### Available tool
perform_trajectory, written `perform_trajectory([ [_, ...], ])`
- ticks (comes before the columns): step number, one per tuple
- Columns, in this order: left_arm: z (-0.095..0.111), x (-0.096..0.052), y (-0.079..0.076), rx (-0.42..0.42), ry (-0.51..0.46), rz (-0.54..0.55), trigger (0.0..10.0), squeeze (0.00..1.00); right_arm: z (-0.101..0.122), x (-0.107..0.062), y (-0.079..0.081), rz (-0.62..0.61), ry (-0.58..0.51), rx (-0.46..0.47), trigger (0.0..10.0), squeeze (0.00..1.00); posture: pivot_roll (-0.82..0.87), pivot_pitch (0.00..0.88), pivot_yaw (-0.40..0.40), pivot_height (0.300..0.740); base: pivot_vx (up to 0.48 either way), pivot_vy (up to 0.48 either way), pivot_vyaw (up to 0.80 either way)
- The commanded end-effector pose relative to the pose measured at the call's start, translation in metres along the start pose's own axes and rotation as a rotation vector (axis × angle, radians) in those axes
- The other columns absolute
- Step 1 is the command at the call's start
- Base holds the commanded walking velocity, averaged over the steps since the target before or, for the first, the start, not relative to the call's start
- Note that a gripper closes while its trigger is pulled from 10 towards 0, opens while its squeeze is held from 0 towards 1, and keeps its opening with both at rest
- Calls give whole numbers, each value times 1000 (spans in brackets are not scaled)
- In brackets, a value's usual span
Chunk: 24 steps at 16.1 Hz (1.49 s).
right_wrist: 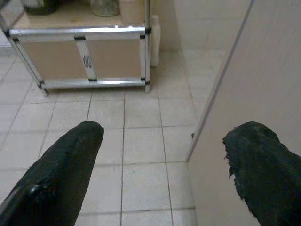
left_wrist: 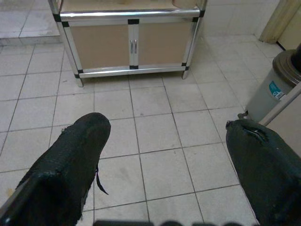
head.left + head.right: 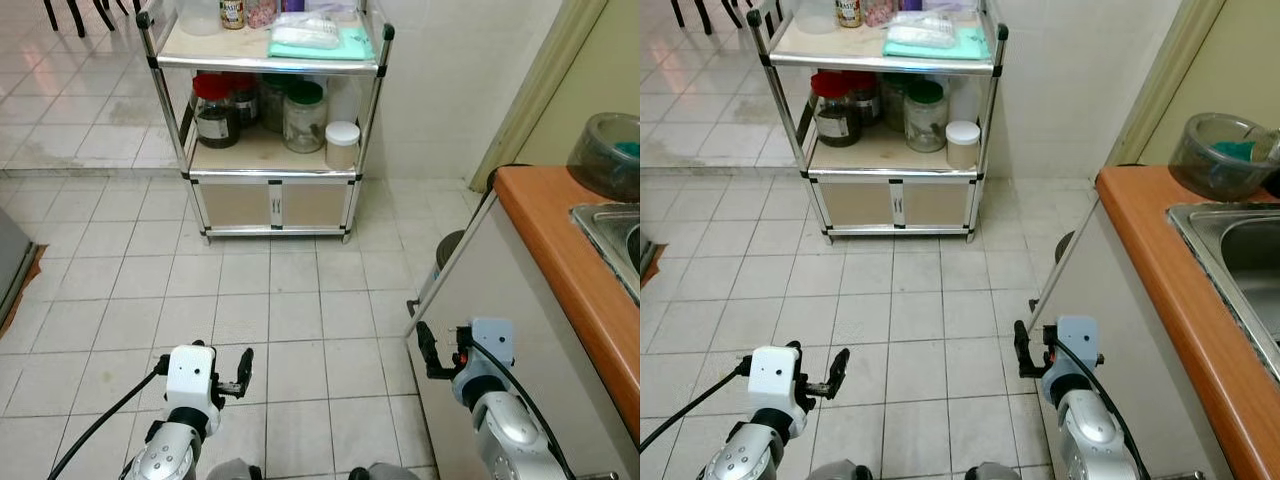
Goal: Kitchen organization
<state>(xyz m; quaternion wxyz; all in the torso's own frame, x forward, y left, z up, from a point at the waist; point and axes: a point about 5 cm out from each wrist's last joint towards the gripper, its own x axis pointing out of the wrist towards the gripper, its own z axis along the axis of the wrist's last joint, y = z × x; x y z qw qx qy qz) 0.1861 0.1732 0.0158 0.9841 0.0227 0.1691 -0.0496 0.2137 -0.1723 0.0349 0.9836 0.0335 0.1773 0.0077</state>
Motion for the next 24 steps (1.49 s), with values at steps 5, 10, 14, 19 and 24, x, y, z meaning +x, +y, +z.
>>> perform_trajectory([
  [5,6,2,2,23,-4,-8,10000,0,5,0,1,3,-8,11,10000,1000,-126,18,-15,740,0,0,-258],
  [10,10,3,3,36,-29,-6,10000,0,5,0,1,3,-8,14,10000,1000,-126,22,-10,740,0,0,-800],
  [14,10,4,3,31,-26,-8,10000,0,7,0,0,-8,-6,10,10000,1000,-128,24,-9,740,0,0,-800],
  [19,11,5,3,22,-29,-4,10000,0,13,1,2,35,-51,-114,10000,1000,-131,30,-13,740,0,0,-800],
  [24,15,7,2,62,-73,15,10000,0,17,3,10,65,-82,-37,10000,1000,-128,32,-16,740,0,0,-800],
])
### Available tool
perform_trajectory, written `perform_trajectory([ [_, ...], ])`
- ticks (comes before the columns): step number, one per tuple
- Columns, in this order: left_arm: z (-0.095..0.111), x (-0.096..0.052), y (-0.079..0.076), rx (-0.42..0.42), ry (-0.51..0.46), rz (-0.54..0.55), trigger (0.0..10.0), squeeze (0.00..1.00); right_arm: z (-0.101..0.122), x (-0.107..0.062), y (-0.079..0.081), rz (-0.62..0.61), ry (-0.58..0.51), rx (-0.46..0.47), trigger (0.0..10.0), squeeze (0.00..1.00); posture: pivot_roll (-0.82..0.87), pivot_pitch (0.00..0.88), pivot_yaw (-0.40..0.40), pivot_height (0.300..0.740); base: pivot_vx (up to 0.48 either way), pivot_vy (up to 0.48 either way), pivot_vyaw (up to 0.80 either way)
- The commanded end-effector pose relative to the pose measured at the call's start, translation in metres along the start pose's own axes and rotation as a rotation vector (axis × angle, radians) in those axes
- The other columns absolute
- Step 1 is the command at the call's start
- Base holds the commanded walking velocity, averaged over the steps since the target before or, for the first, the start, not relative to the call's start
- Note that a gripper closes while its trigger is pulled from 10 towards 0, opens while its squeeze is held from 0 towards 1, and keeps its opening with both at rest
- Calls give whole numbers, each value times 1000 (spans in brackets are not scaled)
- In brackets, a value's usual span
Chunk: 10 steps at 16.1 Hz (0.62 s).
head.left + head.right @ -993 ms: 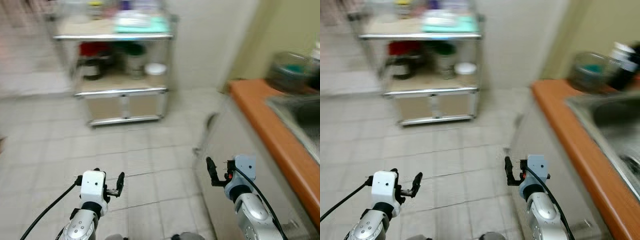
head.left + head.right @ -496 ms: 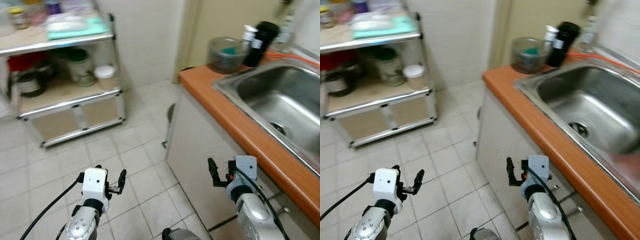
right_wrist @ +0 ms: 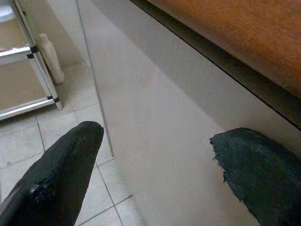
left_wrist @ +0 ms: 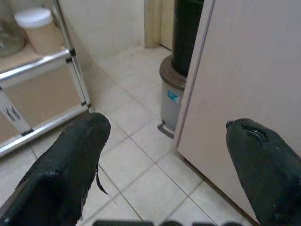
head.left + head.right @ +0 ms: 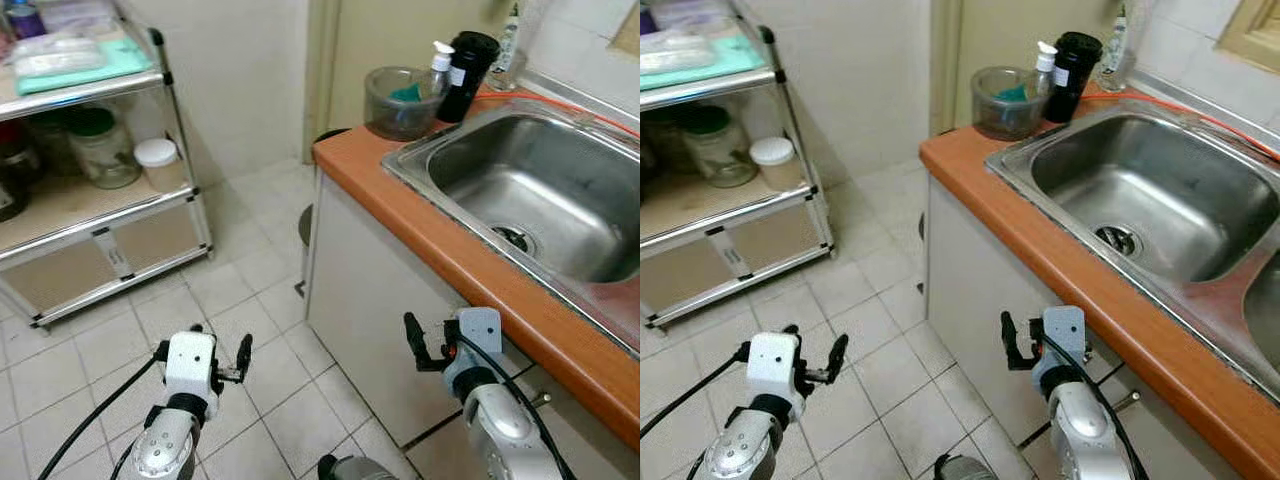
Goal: Kitchen organization
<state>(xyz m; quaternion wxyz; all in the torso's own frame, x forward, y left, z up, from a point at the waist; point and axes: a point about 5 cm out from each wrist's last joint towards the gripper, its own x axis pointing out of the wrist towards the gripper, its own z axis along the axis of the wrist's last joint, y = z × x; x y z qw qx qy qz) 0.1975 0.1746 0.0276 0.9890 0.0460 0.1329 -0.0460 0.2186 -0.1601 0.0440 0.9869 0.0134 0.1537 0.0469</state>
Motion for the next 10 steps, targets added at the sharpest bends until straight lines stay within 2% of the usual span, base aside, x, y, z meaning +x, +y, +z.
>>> perform_trajectory([
  [1,0,1,0,18,-10,8,10000,0,8,1,-4,-11,-42,15,10000,1000,-128,32,-16,740,0,0,-800],
  [3,1,1,-1,-30,-35,13,10000,0,13,1,-3,-4,-61,43,10000,1000,-129,34,-13,740,0,0,-800],
  [7,6,2,3,8,-63,29,10000,0,13,2,-3,-14,-57,35,10000,1000,-130,36,-14,740,0,0,-800],
  [9,6,3,2,-14,-45,14,10000,0,11,3,-2,5,-32,59,10000,1000,-129,36,-14,740,0,0,-800],
  [10,7,3,1,-12,-49,3,10000,0,10,3,-2,6,-28,42,10000,1000,-127,37,-15,740,0,0,-800],
])
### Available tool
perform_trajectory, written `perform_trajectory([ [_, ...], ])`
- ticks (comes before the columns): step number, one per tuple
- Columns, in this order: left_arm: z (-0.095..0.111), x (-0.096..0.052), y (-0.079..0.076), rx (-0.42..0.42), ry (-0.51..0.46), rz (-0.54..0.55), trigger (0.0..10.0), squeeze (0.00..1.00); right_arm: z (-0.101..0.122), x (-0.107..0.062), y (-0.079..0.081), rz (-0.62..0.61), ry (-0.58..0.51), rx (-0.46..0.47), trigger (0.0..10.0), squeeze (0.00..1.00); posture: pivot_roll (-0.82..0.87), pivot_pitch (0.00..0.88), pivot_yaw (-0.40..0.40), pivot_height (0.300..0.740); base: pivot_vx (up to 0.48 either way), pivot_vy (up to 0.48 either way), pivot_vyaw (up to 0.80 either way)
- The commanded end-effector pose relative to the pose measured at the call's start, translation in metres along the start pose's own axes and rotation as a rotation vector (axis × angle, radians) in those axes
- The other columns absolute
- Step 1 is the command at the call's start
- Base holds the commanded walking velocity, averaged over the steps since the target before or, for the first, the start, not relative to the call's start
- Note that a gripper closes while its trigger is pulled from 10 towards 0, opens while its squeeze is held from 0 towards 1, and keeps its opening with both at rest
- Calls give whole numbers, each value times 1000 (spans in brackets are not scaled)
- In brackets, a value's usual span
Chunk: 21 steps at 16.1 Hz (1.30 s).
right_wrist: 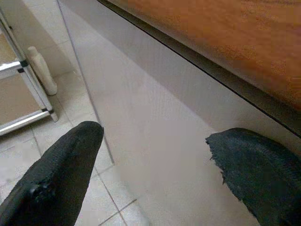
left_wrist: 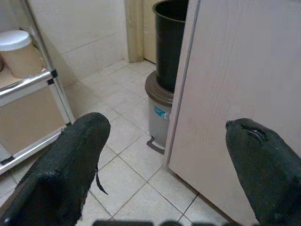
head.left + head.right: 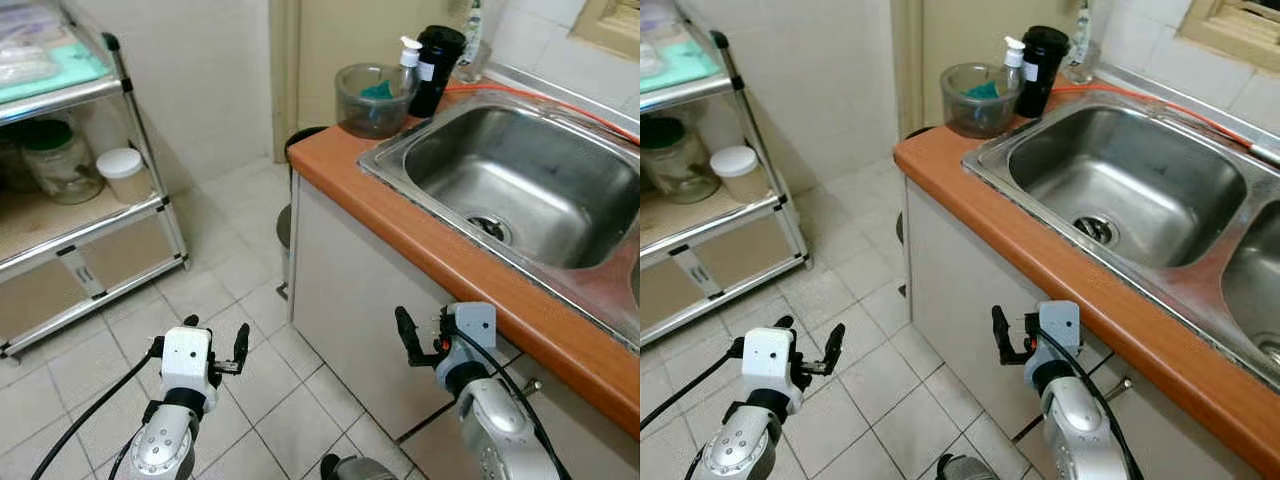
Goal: Kitchen organization
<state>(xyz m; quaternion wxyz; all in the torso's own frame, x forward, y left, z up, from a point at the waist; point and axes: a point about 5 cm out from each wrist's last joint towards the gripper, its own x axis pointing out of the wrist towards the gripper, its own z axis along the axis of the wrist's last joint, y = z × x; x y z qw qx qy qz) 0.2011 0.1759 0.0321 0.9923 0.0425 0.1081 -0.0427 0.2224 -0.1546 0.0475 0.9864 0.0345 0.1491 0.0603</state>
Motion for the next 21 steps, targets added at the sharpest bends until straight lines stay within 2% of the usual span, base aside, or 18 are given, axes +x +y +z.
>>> perform_trajectory([
  [1,2,1,-2,-4,-1,-13,10000,0,6,0,-8,-29,-17,-12,10000,1000,-127,37,-15,740,0,0,-800],
  [4,2,2,-3,5,-4,-22,10000,0,3,-1,-8,-24,-4,-1,10000,1000,-126,37,-14,740,0,0,-800],
  [10,1,1,-6,10,4,-33,10000,0,4,-1,-6,-6,8,-38,10000,1000,-127,40,-16,740,0,0,-800],
  [15,4,3,-10,12,-3,-26,10000,0,4,-1,-17,-19,13,-51,10000,1000,-137,35,-18,740,0,0,-800],
  [18,6,11,-17,6,-8,-72,10000,0,15,-3,-25,-9,-16,-119,10000,1000,-191,32,17,740,0,0,-800],
  [21,7,20,-20,32,-11,-107,10000,0,17,-10,-35,-41,-26,-129,10000,1000,-211,0,32,740,0,0,-800],
])
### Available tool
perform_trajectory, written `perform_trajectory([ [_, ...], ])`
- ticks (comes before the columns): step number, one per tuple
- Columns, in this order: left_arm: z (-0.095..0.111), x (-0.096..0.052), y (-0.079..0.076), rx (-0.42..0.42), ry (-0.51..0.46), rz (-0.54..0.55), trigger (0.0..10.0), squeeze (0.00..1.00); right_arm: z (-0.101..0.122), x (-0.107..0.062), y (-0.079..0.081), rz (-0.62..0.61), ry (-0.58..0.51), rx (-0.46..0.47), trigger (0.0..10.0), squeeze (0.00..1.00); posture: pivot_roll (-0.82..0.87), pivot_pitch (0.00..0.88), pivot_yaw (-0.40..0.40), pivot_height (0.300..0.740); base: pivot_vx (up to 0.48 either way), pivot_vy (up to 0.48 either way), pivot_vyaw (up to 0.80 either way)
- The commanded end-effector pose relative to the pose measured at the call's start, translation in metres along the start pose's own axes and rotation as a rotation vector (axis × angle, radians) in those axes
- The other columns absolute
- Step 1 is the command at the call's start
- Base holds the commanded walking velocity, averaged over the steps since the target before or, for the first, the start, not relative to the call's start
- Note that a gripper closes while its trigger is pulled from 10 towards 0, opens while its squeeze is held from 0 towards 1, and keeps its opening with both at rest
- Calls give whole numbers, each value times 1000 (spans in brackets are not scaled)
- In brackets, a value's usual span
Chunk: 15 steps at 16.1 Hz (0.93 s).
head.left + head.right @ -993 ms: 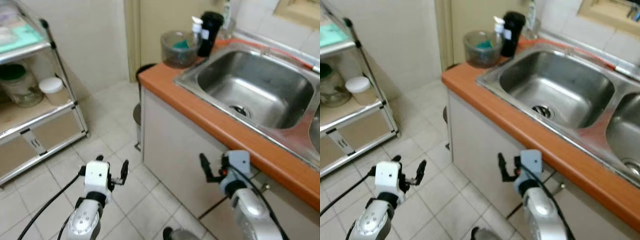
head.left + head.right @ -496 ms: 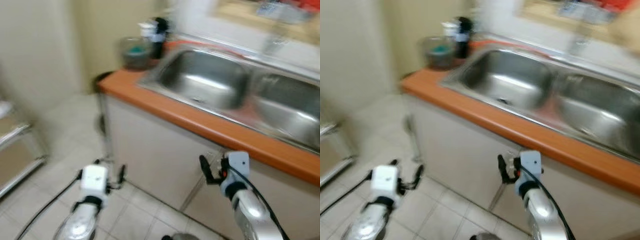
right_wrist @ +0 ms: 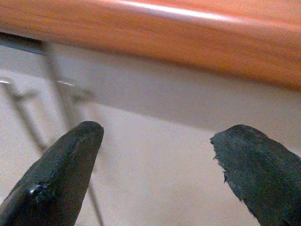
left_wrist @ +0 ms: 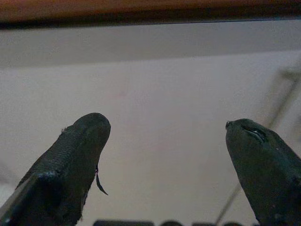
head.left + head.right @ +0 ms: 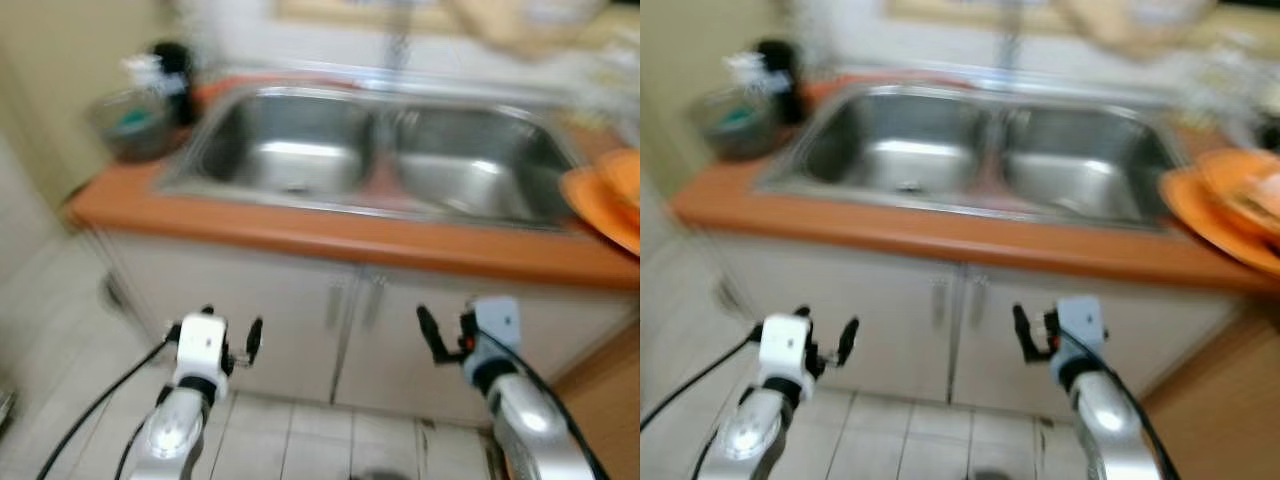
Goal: Kitchen organization
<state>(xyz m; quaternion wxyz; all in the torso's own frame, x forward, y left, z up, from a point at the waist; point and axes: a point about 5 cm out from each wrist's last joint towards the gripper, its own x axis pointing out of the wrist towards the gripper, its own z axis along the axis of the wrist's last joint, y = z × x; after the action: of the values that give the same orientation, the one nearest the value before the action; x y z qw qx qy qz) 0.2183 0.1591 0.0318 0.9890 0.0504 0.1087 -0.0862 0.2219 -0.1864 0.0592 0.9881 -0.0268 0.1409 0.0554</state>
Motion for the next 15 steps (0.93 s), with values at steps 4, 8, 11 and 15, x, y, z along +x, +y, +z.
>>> perform_trajectory([
  [4,5,-1,-1,12,-25,-6,10000,0,-2,-7,-1,-27,-12,11,10000,1000,-197,0,44,740,0,0,-800],
  [8,15,1,6,-3,-38,33,10000,0,8,2,16,74,-35,9,10000,1000,-156,0,-17,740,0,0,-800],
  [11,28,3,14,4,-72,35,10000,0,30,12,23,106,-99,9,10000,1000,-159,0,-29,740,0,0,-800],
  [15,33,-8,13,22,-43,2,10000,0,32,10,27,135,-82,-1,10000,1000,-150,0,-14,740,0,0,-800],
])
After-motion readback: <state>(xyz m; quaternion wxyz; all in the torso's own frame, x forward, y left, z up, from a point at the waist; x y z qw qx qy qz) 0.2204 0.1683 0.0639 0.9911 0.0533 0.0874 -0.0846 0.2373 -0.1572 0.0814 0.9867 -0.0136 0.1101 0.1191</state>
